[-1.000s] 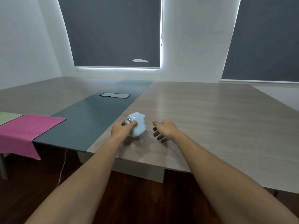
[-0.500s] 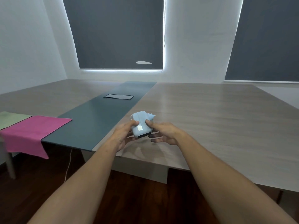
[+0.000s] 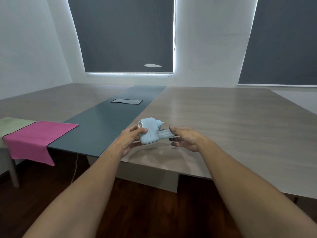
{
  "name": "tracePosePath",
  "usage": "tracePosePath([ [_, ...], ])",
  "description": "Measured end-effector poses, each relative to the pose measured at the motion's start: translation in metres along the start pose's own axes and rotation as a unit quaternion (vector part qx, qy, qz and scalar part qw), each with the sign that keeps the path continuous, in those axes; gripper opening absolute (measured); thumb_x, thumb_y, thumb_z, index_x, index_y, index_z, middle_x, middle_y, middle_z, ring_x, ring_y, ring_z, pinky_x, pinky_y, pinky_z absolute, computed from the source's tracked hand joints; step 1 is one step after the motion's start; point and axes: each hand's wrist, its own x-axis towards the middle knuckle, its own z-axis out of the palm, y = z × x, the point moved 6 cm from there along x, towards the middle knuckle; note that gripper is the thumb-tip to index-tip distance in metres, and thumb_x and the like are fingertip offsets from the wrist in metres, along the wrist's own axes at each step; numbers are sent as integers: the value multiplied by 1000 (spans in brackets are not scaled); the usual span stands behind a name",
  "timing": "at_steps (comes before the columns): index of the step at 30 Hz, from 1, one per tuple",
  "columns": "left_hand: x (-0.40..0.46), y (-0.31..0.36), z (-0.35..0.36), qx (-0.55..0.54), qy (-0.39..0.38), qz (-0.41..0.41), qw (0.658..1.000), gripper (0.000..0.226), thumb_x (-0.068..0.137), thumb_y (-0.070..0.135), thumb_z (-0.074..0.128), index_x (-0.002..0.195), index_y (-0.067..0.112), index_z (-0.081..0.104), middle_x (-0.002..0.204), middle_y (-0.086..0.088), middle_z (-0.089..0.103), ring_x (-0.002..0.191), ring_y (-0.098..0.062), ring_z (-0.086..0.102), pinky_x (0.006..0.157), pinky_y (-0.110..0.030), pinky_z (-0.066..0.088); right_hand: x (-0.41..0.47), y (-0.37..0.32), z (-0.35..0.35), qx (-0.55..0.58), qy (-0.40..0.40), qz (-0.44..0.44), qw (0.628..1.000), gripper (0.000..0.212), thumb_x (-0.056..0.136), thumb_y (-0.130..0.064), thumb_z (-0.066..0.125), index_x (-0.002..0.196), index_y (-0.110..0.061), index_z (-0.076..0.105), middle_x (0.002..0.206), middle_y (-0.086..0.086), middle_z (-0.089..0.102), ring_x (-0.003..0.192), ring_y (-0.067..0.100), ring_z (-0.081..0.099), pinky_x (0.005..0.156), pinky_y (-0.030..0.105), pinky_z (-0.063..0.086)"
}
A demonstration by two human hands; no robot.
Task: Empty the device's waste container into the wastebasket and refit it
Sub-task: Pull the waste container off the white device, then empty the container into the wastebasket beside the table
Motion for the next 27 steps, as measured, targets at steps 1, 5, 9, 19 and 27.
tracePosePath([
  [1, -1, 0, -4, 2, 9, 3, 1000, 33, 66, 23, 79, 98, 18, 73, 102, -8, 71, 88, -25, 68, 63, -31, 56, -1, 0, -7, 2, 11, -2, 1000, 21, 89, -30, 65, 98, -11, 69, 100, 6, 60, 88, 22, 59, 73, 32, 57],
  [5, -2, 1, -16, 32, 71, 18, 997, 40, 62, 18, 84, 99, 12, 70, 102, -10, 69, 86, -22, 67, 64, -33, 58, -3, 0, -25, 8, 37, -17, 999, 20, 90, -28, 65, 99, -10, 69, 99, 6, 60, 88, 22, 59, 74, 31, 56],
  [9, -4, 1, -19, 90, 156, 38, 983, 58, 55, 20, 89, 107, 14, 64, 103, -8, 68, 88, -20, 68, 71, -38, 60, -4, 0, -27, 28, 45, -43, 998, 34, 90, -18, 64, 120, 0, 61, 98, 6, 59, 94, 24, 58, 76, 30, 55],
  [19, -16, -5, 3, 232, 239, 90, 939, 64, 50, 29, 90, 102, 20, 55, 92, 2, 66, 87, -19, 65, 77, -33, 52, -15, 4, -33, 46, 73, -61, 994, 39, 88, -5, 65, 124, 7, 57, 114, 17, 62, 105, 29, 61, 90, 37, 50],
  [27, -18, -3, 15, 314, 229, 60, 919, 78, 51, 36, 90, 113, 14, 46, 117, -7, 60, 101, -23, 58, 85, -35, 48, -39, 6, -48, 64, 98, -64, 991, 46, 86, -1, 66, 129, 7, 52, 118, 19, 62, 108, 31, 61, 90, 37, 50],
])
